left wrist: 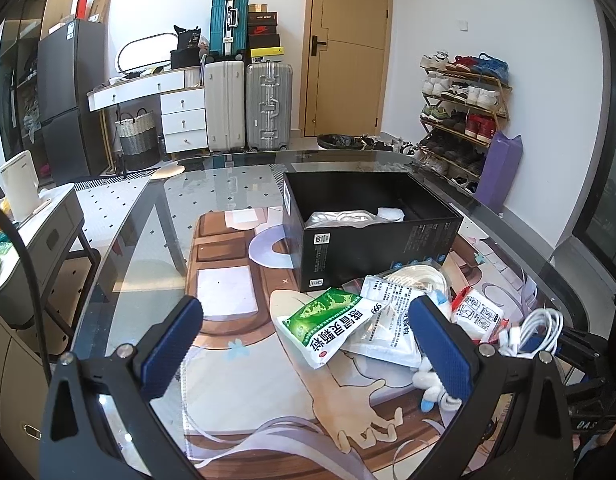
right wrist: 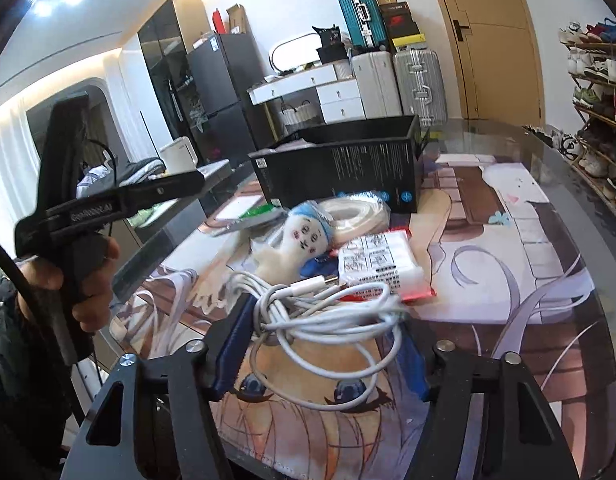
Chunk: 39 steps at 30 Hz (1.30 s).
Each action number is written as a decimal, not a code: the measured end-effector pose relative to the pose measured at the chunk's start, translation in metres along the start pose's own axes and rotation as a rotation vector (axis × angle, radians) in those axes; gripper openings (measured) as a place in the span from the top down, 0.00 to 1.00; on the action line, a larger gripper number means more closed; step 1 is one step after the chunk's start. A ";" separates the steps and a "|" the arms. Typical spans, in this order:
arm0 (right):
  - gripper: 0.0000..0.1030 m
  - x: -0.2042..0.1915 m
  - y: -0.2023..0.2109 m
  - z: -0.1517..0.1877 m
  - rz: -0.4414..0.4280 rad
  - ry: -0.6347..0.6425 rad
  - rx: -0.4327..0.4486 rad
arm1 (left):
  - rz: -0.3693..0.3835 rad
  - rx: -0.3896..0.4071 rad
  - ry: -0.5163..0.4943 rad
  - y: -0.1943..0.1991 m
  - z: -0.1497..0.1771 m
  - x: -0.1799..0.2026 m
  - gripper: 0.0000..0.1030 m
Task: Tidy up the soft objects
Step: 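Grasp the coiled white cable with the right tool and lift it, then grasp the green-printed medicine packet with the left tool while the right tool holds the cable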
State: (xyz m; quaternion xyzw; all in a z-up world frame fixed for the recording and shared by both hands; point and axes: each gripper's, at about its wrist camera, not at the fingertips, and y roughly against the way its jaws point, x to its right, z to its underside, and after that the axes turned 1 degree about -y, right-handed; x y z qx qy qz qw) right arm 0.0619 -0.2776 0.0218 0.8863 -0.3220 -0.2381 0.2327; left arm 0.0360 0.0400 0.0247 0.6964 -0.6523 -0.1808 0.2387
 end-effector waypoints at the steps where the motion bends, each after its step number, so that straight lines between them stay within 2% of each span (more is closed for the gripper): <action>1: 0.50 -0.001 0.001 0.000 0.005 0.002 0.005 | 0.001 -0.001 0.002 0.000 0.000 0.000 0.00; 7: 0.53 -0.002 0.004 -0.001 -0.014 0.009 0.017 | 0.001 -0.001 0.002 0.000 -0.001 0.000 0.00; 18: 0.55 0.002 0.025 -0.008 -0.067 -0.018 0.119 | 0.004 -0.008 0.002 -0.001 0.000 0.001 0.00; 25: 0.55 0.007 0.036 -0.013 -0.054 -0.031 0.166 | 0.007 -0.030 0.000 -0.009 0.004 0.002 0.00; 36: 0.55 0.018 0.045 -0.023 -0.031 -0.039 0.183 | 0.020 -0.151 0.034 -0.041 0.009 -0.004 0.00; 39: 0.55 0.018 0.046 -0.028 -0.032 -0.032 0.182 | -0.004 -0.185 0.042 -0.052 0.007 -0.005 0.00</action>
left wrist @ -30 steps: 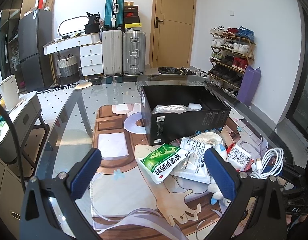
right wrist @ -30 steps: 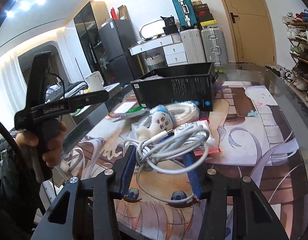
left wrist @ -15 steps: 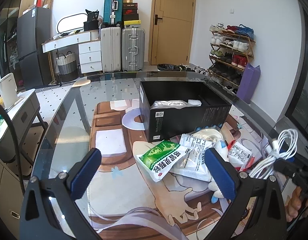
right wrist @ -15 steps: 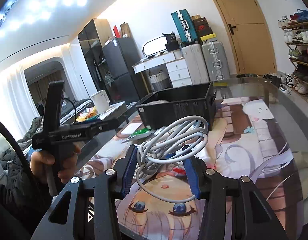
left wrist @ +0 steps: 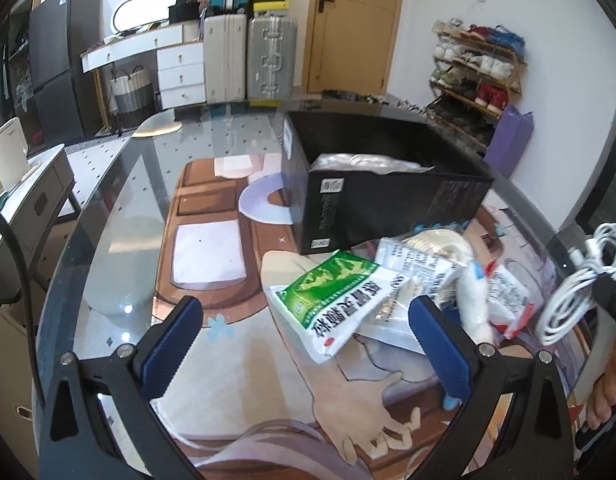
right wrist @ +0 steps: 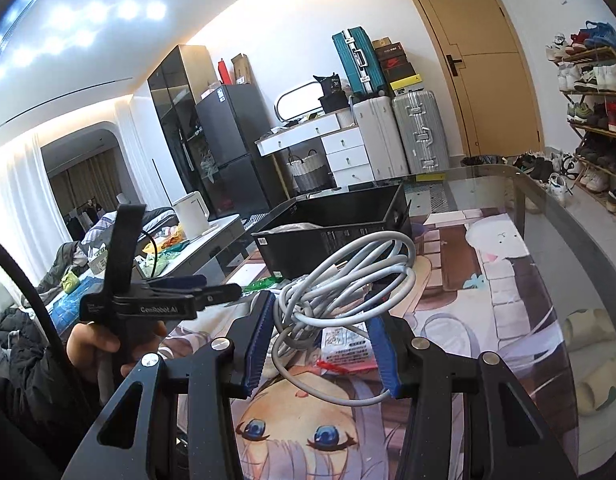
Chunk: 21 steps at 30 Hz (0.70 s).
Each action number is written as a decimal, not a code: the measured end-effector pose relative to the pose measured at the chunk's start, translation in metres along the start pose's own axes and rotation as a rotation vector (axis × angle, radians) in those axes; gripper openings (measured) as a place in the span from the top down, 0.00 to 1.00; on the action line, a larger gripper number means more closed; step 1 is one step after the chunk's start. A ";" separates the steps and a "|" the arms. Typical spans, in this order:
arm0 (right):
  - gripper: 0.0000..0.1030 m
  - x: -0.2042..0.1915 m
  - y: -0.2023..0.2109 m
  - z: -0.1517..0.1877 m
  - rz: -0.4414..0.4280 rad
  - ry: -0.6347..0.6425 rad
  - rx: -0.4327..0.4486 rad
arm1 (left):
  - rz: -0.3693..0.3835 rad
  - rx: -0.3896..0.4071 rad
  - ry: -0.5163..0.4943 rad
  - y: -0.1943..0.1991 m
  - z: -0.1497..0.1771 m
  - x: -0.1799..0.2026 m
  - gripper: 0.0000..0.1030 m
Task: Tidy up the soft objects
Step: 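Grasp the green-printed medicine packet with the left tool while the right tool holds the cable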
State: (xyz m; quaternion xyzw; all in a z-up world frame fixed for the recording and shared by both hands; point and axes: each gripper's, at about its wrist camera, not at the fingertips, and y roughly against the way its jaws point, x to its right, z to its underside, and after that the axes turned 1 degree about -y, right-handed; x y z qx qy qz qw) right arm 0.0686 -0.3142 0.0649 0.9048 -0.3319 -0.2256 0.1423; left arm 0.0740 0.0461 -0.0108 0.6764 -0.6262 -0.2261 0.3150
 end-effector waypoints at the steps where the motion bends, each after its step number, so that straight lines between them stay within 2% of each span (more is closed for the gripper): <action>1: 0.55 0.000 0.000 -0.002 0.000 0.004 0.002 | -0.003 -0.010 0.006 -0.003 -0.001 -0.001 0.00; 5: 0.55 -0.001 -0.002 -0.006 -0.004 0.010 0.001 | 0.001 -0.052 0.022 -0.015 -0.003 -0.005 0.00; 16: 0.55 0.006 -0.012 -0.010 -0.015 0.000 -0.016 | 0.047 -0.110 -0.042 -0.031 -0.013 0.004 0.01; 18: 0.55 0.007 -0.013 -0.010 -0.017 0.000 -0.019 | 0.059 -0.111 -0.051 -0.032 -0.015 0.007 0.02; 21: 0.55 0.008 -0.014 -0.011 -0.017 -0.002 -0.021 | 0.086 -0.116 -0.066 -0.033 -0.015 0.009 0.12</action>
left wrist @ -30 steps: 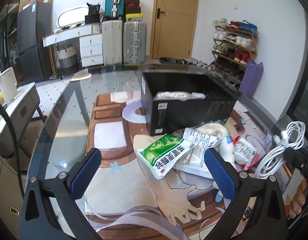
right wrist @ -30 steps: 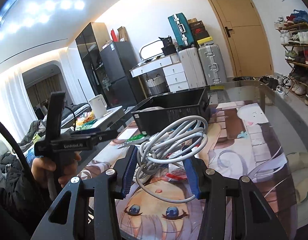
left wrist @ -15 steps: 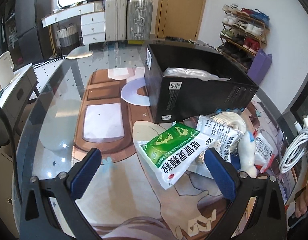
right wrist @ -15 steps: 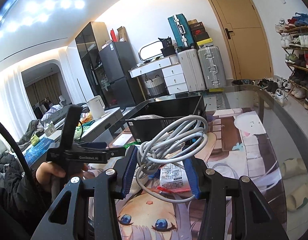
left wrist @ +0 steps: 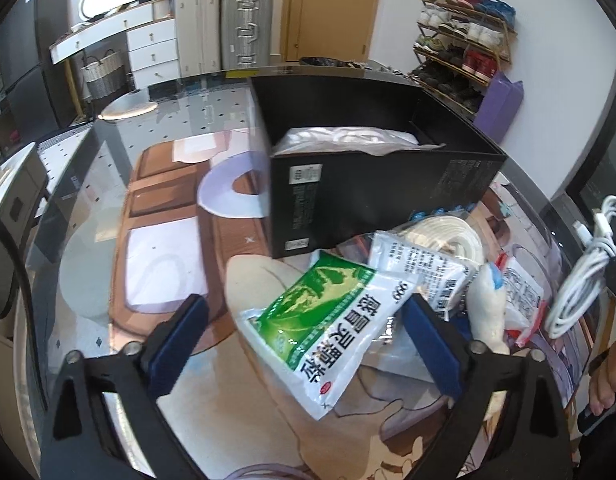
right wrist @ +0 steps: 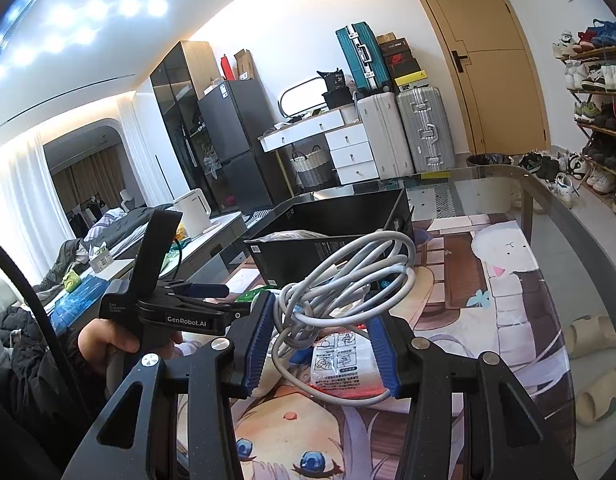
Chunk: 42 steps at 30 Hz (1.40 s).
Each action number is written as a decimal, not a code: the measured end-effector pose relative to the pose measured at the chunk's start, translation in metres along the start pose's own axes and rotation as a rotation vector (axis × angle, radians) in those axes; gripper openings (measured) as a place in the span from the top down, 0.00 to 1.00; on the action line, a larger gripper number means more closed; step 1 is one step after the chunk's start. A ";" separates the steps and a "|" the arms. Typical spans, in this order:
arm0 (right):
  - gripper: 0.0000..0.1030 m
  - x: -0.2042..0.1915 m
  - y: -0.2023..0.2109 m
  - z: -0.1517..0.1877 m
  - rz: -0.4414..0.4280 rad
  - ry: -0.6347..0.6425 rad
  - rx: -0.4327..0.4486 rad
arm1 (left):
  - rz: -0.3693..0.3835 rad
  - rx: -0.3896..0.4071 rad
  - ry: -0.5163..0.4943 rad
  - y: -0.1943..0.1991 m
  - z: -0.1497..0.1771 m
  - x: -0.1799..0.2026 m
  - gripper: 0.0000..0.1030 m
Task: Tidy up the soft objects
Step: 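Grasp the green-printed medicine packet with the left tool while the right tool holds the cable, then lower the cable and green packet into the black box and open both tools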
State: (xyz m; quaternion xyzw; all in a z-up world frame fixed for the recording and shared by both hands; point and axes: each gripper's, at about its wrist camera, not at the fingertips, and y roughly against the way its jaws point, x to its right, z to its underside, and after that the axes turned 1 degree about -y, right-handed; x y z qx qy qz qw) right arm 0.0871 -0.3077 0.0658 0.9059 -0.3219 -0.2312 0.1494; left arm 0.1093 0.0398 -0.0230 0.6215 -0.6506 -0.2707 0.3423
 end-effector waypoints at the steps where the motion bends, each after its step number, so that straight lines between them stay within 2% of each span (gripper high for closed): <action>1: 0.55 -0.001 0.000 0.000 0.000 0.000 -0.001 | 0.018 -0.005 -0.006 0.000 0.000 0.002 0.18; 3: 0.55 -0.001 -0.002 0.000 -0.002 -0.001 -0.006 | 0.017 0.001 -0.020 0.001 0.001 0.004 0.32; 4: 0.55 -0.001 -0.003 0.000 -0.002 0.000 -0.007 | 0.020 0.000 -0.023 0.002 0.001 0.004 0.43; 5: 0.55 0.000 -0.003 -0.001 -0.004 0.001 -0.009 | 0.026 0.000 -0.022 0.002 0.001 0.003 0.46; 8: 0.55 -0.002 -0.005 -0.002 -0.006 0.004 -0.011 | 0.039 0.007 -0.010 0.006 0.003 0.000 0.72; 11: 0.55 -0.002 -0.006 -0.003 -0.008 0.006 -0.011 | 0.043 0.013 -0.005 0.010 0.006 -0.004 0.80; 25: 0.55 -0.004 -0.012 -0.011 -0.011 0.029 0.001 | 0.062 0.104 0.002 0.031 0.008 -0.004 0.86; 42: 0.55 -0.012 -0.015 -0.032 0.020 0.099 0.046 | 0.087 0.220 0.010 0.078 0.003 -0.001 0.86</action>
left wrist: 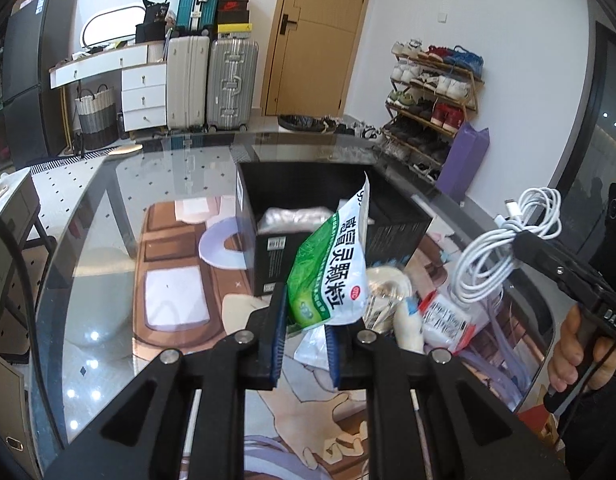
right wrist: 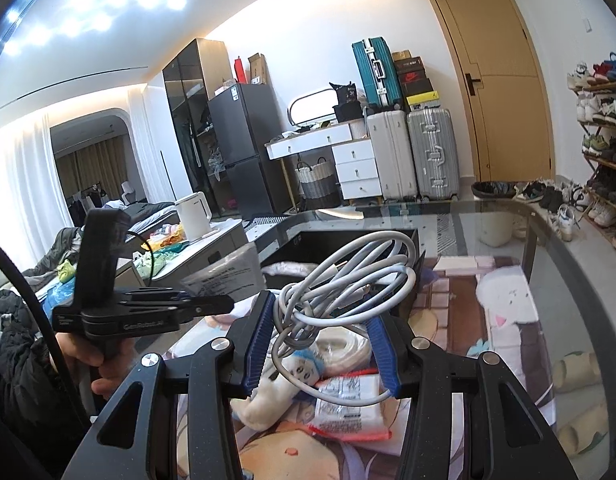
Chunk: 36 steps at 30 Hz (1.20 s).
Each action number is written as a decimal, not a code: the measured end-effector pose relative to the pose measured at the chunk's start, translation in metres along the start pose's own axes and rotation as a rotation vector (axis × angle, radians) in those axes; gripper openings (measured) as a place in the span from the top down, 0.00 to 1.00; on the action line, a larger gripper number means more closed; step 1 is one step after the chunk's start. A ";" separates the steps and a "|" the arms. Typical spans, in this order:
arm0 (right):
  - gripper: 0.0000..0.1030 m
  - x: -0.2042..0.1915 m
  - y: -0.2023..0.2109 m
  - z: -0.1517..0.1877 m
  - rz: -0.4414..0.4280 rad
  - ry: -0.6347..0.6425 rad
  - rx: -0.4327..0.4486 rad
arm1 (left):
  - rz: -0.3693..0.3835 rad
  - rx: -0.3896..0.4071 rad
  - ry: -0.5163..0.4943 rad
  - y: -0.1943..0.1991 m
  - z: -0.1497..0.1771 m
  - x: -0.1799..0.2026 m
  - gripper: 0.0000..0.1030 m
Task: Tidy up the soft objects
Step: 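Lower the cable and green packet into the black box and open both tools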
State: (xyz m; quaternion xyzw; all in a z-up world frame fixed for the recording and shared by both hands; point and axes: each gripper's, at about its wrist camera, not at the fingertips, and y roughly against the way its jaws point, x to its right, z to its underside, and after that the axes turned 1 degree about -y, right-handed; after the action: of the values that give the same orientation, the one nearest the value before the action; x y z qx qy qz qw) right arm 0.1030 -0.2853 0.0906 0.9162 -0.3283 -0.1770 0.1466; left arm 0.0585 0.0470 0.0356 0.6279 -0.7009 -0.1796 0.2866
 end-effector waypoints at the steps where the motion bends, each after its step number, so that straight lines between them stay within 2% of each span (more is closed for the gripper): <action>1: 0.55 0.000 -0.001 -0.003 0.008 0.005 0.003 | -0.001 0.011 0.001 0.003 -0.003 0.000 0.86; 15: 0.55 0.006 -0.037 -0.050 0.091 0.056 0.003 | -0.026 0.067 0.013 -0.002 -0.039 -0.001 0.86; 25: 0.55 0.021 -0.084 -0.068 0.159 0.116 -0.075 | -0.038 0.055 0.027 -0.032 -0.058 -0.006 0.86; 36: 0.55 0.025 -0.131 -0.064 0.157 0.211 -0.168 | -0.052 0.016 0.016 -0.067 -0.066 -0.003 0.86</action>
State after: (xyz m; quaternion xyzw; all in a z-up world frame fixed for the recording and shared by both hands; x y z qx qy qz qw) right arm 0.2203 -0.1951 0.0919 0.8857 -0.3660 -0.0947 0.2696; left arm 0.1524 0.0474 0.0451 0.6497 -0.6834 -0.1763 0.2823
